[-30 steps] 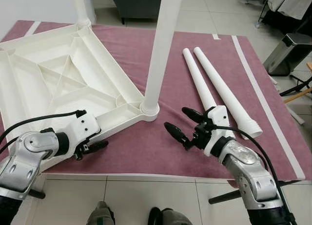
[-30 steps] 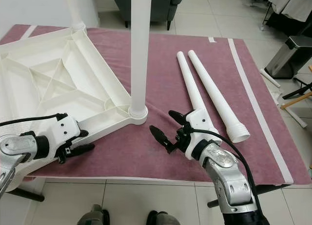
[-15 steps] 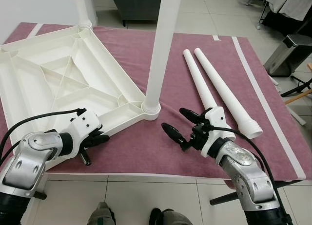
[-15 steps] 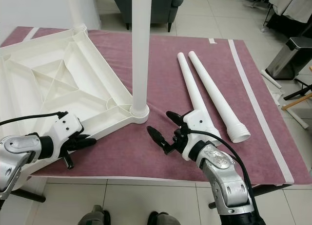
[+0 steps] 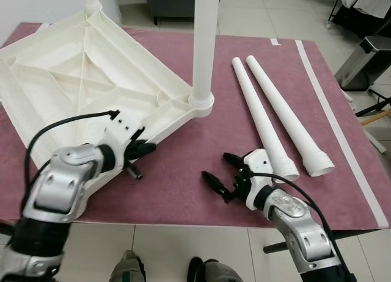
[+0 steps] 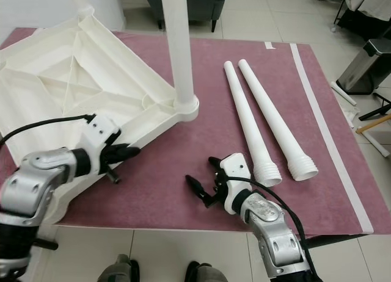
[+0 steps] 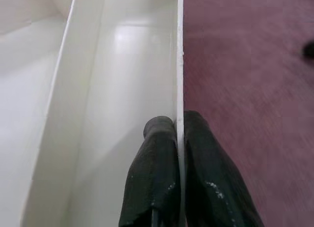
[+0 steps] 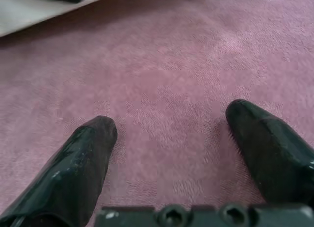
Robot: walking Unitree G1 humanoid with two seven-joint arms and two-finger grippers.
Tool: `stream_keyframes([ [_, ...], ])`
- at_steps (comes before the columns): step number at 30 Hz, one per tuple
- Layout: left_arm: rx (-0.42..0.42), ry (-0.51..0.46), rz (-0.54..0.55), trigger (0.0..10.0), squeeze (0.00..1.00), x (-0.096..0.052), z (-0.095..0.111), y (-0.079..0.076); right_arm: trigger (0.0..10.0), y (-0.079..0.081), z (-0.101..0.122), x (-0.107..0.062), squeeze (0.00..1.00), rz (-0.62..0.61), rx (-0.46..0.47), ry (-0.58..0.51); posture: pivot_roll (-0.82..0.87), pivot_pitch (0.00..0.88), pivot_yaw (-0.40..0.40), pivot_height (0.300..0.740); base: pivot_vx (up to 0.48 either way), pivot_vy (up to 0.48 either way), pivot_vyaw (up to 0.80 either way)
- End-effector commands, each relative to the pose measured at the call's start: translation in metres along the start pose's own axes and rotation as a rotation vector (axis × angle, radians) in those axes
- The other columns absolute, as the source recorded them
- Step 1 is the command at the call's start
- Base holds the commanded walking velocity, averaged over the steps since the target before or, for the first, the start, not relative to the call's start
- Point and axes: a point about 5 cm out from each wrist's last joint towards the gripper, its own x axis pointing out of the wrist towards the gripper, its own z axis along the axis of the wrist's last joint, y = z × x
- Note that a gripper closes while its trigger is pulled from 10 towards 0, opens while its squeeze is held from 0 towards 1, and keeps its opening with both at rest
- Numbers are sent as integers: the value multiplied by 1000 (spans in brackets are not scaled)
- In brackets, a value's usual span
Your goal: Building children table
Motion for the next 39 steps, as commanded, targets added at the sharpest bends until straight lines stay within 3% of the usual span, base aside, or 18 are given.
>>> stream_keyframes([
  [1, -23, -26, 65, 0, 0, 2, 2, 4, 10000, 1, -4, 0, 0, -5, 2, 14, 128, 167, -6, 740, 0, 0, 0],
  [4, -39, -19, 74, 0, 0, 10, 3, 5, 10000, 1, -3, 1, 0, -7, 1, 10, 125, 168, -1, 740, 0, 0, 0],
  [5, -68, -10, 132, 0, 0, 27, 8, 15, 10000, 1, -2, 2, 0, -11, -1, 2, 120, 170, 5, 740, 0, 0, 0],
  [9, -105, 4, 191, 0, 0, 44, 14, 26, 10000, 2, -2, 1, 0, -15, -1, -3, 120, 170, 7, 740, 0, 0, 0],
  [14, -106, 15, 214, 0, 0, 58, 19, 26, 10000, 3, -3, 2, 0, -16, -1, -7, 120, 169, 9, 740, 0, 0, 0],
  [15, -84, 17, 223, 3333, 0, 63, 21, 25, 10000, 4, -2, 3, 0, -18, 0, -10, 114, 168, 16, 740, 0, 0, 0],
  [16, -84, 17, 223, 3333, 0, 63, 21, 25, 10000, 4, -2, 3, 0, -18, 0, -10, 114, 168, 16, 740, 0, 0, 0],
  [17, -67, 13, 226, 10000, 0, 67, 23, 23, 10000, 4, -2, 4, 0, -20, 0, -13, 113, 167, 17, 740, 0, 0, 0],
  [19, -35, 5, 212, 10000, 0, 71, 26, 20, 10000, 5, -1, 4, 0, -25, 1, -16, 109, 167, 19, 740, 0, 0, 0],
  [20, -28, -3, 201, 10000, 1000, 70, 26, 18, 10000, 4, -1, 3, 0, -28, 1, -17, 108, 166, 20, 740, 0, 0, 0],
  [25, 25, -39, 161, 10000, 1000, 70, 29, 14, 10000, 5, -2, 3, 0, -32, 2, -19, 110, 164, 15, 740, 0, 0, 0],
  [27, 56, -117, 148, 10000, 1000, 67, 38, 12, 10000, 5, -1, 4, 0, -29, 1, -23, 109, 161, 10, 740, 0, 0, 0],
  [28, 58, -177, 119, 10000, 0, 62, 45, 10, 10000, 6, 0, 6, 0, -25, -1, -27, 111, 160, 7, 740, 0, 0, 0],
  [30, 58, -235, 83, 10000, 0, 56, 51, 6, 10000, 6, 2, 7, 0, -20, -4, -33, 111, 158, 5, 740, 0, 0, 0],
  [36, 80, -261, 80, 10000, 0, 52, 53, 6, 10000, 7, 3, 8, 0, -17, -9, -36, 114, 157, 1, 740, 0, 0, 0],
  [37, 116, -274, 98, 10000, 0, 36, 51, 11, 10000, 10, 10, 11, 0, 3, -29, -60, 113, 154, -11, 740, 0, 0, 0],
  [39, 116, -274, 98, 10000, 0, 36, 51, 11, 10000, 10, 10, 11, 0, 3, -29, -60, 113, 154, -11, 740, 0, 0, 0],
])
